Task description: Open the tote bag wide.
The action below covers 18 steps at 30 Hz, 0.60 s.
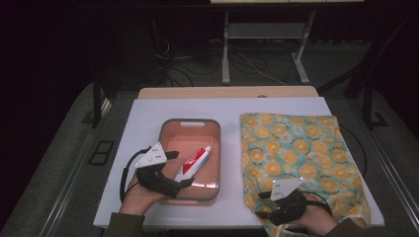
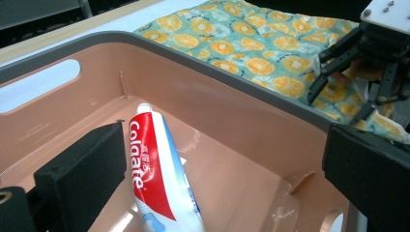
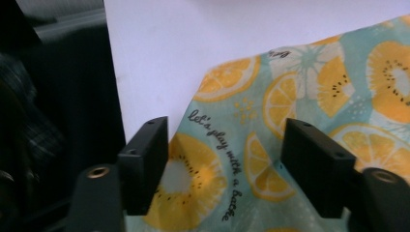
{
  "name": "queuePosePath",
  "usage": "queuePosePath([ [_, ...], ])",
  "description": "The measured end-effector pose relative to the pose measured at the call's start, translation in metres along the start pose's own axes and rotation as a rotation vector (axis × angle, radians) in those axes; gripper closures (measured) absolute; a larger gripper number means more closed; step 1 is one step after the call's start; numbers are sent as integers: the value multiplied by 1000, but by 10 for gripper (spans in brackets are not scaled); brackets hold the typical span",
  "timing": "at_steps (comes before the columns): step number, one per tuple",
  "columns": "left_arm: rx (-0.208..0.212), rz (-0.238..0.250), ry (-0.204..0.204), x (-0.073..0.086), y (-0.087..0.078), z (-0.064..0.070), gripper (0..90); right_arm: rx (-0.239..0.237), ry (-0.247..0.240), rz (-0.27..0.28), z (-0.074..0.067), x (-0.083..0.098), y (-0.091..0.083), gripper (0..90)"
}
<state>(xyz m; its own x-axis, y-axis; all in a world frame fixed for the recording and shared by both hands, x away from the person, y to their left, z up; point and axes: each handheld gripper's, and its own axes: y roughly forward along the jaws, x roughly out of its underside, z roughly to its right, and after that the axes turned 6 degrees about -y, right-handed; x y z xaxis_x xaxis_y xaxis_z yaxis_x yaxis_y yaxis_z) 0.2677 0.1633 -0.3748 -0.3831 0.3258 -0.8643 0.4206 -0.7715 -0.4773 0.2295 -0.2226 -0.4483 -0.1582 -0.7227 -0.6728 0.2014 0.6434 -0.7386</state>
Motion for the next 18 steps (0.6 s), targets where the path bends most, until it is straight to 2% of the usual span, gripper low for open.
queuePosePath([
  [5,-2,-5,1,0,0,0,6,3,6,-2,1,0,-2,785],
  [8,-4,-7,2,0,0,0,7,8,-1,-10,1,-1,-3,881],
  [14,-9,-12,6,0,1,0,7,46,20,-1,9,-6,-4,888],
  [15,-9,-13,6,0,1,0,6,60,46,12,17,-9,-4,888],
  [18,-9,-12,5,0,1,1,7,95,72,28,29,-15,-3,889],
])
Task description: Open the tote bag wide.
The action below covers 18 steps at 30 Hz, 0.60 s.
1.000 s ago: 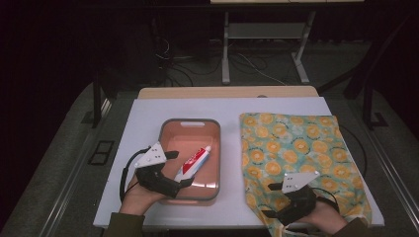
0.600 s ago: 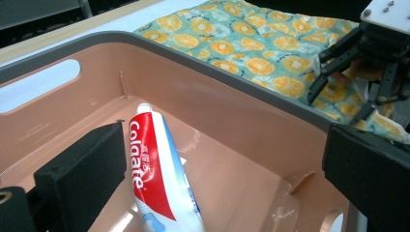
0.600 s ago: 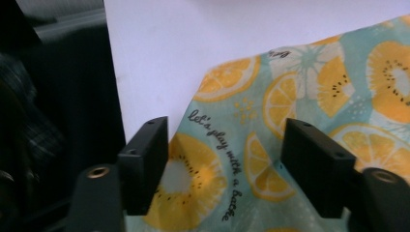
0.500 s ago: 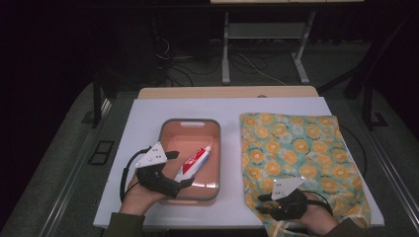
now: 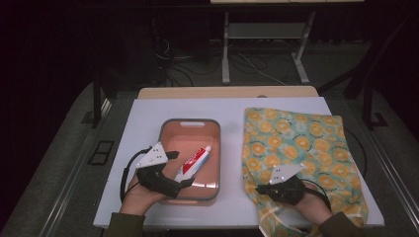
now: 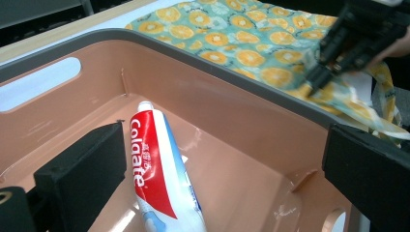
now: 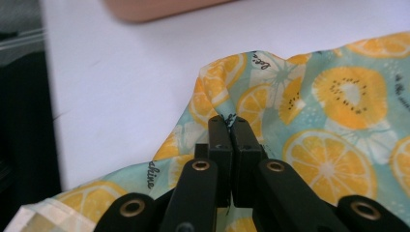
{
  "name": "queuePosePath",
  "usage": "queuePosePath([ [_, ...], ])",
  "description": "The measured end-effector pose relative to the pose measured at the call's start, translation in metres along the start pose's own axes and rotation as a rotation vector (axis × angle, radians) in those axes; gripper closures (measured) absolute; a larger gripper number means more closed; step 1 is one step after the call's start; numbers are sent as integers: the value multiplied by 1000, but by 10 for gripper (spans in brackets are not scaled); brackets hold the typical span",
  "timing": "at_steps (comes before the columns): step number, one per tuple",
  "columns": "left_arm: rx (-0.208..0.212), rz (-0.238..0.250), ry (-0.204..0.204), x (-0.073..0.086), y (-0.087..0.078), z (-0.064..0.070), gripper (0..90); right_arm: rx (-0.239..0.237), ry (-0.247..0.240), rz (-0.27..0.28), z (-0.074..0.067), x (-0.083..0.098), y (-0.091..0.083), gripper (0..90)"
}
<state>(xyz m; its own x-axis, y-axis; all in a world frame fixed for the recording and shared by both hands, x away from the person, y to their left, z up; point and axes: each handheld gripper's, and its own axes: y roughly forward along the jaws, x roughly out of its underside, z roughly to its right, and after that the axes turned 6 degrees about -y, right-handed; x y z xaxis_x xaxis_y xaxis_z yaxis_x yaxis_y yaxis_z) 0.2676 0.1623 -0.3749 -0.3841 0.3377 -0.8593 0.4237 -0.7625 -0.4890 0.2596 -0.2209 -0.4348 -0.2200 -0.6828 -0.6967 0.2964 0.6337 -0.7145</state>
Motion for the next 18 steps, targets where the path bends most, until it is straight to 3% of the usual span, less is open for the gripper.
queuePosePath([
  [10,1,-4,-2,0,0,0,6,77,89,45,42,-28,14,888],
  [11,1,-3,-4,0,0,0,4,98,106,47,54,-37,20,888],
  [18,3,-3,-4,0,0,0,2,144,147,40,82,-62,43,889],
])
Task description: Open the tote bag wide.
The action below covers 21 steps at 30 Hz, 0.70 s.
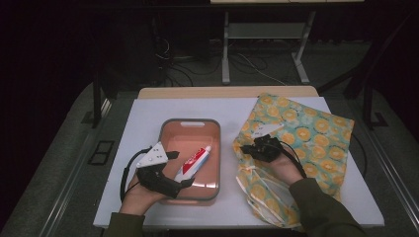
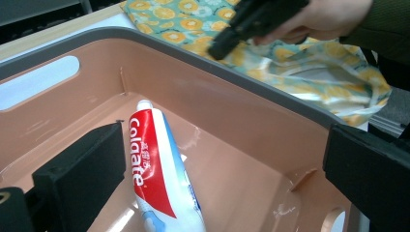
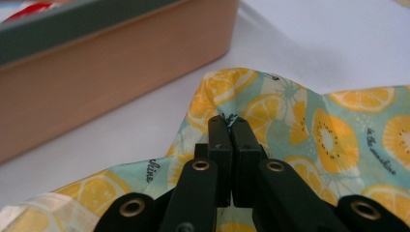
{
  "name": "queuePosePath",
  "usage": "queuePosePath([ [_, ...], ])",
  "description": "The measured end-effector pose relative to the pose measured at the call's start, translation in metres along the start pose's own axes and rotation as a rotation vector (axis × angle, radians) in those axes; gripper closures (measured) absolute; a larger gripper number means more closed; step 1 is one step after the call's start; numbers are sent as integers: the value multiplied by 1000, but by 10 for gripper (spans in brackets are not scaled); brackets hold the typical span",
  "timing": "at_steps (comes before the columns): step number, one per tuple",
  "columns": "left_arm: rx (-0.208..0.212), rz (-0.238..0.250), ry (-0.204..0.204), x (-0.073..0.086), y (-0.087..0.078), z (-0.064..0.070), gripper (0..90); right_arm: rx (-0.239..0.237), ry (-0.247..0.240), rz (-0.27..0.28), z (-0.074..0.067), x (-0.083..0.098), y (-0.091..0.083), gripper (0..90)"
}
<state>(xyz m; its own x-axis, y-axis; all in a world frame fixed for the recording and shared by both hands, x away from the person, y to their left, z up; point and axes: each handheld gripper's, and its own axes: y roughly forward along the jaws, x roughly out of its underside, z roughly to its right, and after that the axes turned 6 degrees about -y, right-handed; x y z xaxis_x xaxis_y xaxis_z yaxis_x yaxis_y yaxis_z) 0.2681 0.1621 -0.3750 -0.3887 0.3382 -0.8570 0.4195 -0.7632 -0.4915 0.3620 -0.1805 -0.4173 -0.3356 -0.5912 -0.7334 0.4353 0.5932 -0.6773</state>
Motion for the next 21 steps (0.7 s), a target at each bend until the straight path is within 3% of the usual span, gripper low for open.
queuePosePath([
  [5,0,-2,2,0,0,0,2,14,32,-53,7,-5,22,882],
  [6,0,-3,3,0,0,0,2,11,40,-62,7,-3,25,857],
  [8,1,-3,3,0,0,0,1,2,58,-51,8,-3,20,693],
  [11,1,-4,1,0,0,0,1,-16,62,3,6,-7,-3,492],
  [13,0,-4,2,0,0,0,1,-21,65,21,6,-7,-14,447],
  [14,-3,-7,5,0,1,0,1,-39,84,51,6,-5,-37,384],
  [17,-5,-9,6,0,1,0,1,-47,77,66,6,3,-61,348],
  [18,-6,-9,5,0,1,0,1,-47,77,66,6,3,-61,348],
  [19,-6,-8,4,0,1,1,1,-58,58,60,3,13,-77,339],
  [21,-6,-9,4,0,1,0,1,-65,32,45,-2,25,-89,334],
])
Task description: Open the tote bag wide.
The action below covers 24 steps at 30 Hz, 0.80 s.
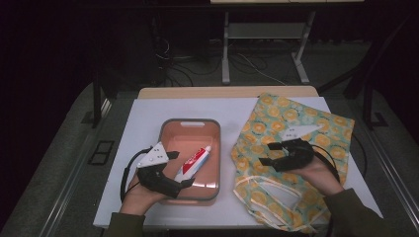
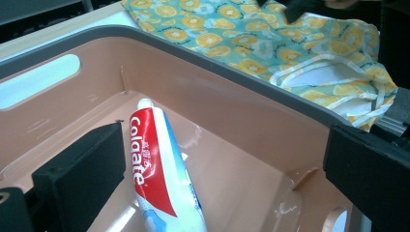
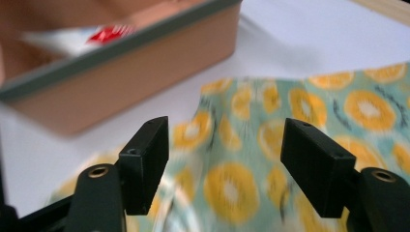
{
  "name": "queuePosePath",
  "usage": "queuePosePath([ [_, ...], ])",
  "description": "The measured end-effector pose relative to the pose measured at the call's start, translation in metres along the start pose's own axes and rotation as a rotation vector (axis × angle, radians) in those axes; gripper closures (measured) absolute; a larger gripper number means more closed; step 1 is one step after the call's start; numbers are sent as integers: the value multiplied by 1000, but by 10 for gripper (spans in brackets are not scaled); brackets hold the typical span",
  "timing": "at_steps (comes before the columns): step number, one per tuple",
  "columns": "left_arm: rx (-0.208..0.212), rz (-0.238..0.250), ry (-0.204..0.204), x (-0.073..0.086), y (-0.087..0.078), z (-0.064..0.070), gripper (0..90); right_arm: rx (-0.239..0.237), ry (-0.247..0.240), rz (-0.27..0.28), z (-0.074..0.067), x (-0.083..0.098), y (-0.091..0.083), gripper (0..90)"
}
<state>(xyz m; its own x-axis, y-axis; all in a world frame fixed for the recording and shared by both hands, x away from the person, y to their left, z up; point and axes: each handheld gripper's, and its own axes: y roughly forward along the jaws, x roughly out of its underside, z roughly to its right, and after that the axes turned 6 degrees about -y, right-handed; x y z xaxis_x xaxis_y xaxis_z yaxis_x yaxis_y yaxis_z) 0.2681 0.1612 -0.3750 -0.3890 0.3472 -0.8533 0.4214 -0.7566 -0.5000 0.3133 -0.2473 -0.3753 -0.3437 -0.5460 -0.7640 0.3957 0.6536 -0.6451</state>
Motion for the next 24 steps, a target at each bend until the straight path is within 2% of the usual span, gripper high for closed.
queuePosePath([
  [1,0,-1,0,0,0,0,1,0,0,0,0,0,0,334],
  [2,2,0,-1,0,0,0,0,-5,-9,-19,-2,14,-8,330],
  [5,1,0,-1,0,0,0,0,3,-42,-76,-5,38,-14,336],
  [7,0,-1,0,0,0,0,0,3,-50,-98,-6,44,-15,338],
  [8,0,-1,0,0,0,0,0,1,-73,-145,-7,62,-14,349],
  [9,-1,-1,-1,0,0,0,0,1,-73,-145,-7,62,-14,349],
  [10,0,0,-1,0,0,0,0,0,-71,-173,-7,76,-13,373],
  [15,-1,-2,1,0,0,0,0,-12,-76,-240,-7,95,-9,451],
  [17,-3,-2,2,0,0,0,1,-15,-86,-230,-8,95,-11,604],
  [21,-5,-1,1,0,1,1,1,-23,-99,-224,-11,93,-8,838],
  [22,-6,-3,2,0,1,1,1,-14,-104,-222,-11,93,-7,887],
  [24,-7,-5,4,0,1,1,1,-8,-94,-226,-11,92,-6,897],
])
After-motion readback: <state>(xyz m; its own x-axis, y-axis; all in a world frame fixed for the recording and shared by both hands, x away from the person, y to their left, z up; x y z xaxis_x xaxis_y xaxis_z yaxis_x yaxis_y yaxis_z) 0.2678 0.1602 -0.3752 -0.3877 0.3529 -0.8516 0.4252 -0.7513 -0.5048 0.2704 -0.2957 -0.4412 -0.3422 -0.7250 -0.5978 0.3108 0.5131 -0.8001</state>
